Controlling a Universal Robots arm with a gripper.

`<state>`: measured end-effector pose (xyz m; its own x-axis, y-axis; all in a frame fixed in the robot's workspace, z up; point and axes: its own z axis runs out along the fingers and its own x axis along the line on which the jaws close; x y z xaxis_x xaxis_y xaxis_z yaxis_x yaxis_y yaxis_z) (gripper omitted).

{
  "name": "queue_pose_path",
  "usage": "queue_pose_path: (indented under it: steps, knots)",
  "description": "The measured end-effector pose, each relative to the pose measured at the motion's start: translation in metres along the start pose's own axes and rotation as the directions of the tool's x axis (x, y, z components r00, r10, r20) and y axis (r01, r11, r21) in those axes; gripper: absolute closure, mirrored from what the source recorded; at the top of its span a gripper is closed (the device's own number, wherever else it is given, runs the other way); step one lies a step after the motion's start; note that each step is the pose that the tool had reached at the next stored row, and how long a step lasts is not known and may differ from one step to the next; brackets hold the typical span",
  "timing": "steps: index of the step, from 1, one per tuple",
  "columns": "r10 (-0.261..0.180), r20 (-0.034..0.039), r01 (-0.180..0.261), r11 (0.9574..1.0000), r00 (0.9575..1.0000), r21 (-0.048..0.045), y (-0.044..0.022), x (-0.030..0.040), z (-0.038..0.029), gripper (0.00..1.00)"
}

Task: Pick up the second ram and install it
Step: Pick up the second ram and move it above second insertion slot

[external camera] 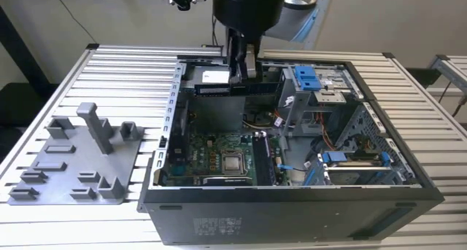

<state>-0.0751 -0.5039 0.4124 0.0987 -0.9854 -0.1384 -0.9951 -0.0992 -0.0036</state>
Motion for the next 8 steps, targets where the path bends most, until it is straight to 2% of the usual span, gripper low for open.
queue_pose_path:
  steps: [8]
  knots:
    - [-0.049,0.0002,0.049,0.9988,0.9988,-0.0069,-0.0119,0.0013,0.0000,0.86]
